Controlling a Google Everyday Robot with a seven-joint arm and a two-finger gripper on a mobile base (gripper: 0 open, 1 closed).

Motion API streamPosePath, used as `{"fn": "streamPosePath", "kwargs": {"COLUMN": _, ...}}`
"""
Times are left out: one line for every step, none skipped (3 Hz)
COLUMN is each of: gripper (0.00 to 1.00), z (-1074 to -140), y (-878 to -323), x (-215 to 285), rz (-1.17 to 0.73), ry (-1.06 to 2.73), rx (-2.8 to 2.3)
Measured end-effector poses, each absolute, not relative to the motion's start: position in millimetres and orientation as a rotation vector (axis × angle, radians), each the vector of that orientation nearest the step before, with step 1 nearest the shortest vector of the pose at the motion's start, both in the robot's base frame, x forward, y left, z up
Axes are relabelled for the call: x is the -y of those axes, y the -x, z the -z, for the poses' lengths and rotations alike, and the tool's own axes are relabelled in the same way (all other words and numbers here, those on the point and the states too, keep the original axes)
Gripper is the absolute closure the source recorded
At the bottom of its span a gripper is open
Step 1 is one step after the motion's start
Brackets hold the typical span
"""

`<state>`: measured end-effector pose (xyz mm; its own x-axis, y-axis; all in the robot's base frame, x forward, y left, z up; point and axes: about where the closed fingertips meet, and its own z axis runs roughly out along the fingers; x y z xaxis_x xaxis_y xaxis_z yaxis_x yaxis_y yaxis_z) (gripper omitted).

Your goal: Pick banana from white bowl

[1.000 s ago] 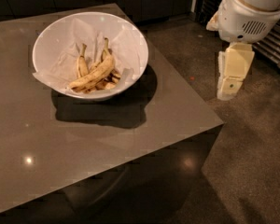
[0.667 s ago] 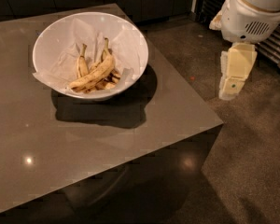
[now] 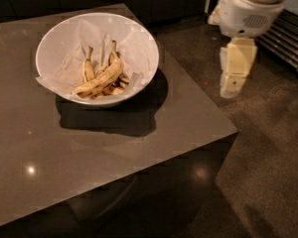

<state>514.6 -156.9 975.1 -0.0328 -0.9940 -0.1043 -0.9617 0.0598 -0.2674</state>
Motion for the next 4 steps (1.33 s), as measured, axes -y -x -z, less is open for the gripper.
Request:
{"fn": "streamPosePath", "kwargs": {"gripper": 0.00, "z": -977.5, "y": -537.3, "x": 122.8, "rz": 0.204, "ry": 2.094, "rx": -1.988}}
{"fn": "streamPosePath", "kwargs": {"gripper": 0.00, "z": -981.0, "y": -556.9, "x": 93.5, "rz": 0.279, "ry": 2.123, "rx": -1.942}}
{"fn": "streamPosePath", "kwargs": {"gripper": 0.00, "z": -978.4, "y": -561.2, "x": 92.4, "rz": 0.296, "ry": 2.124, "rx": -1.930}}
{"fn": "streamPosePath", "kwargs": {"gripper": 0.00, "z": -986.9, "y": -573.3, "x": 77.7, "rz": 0.330, "ry": 2.126, "rx": -1.866}}
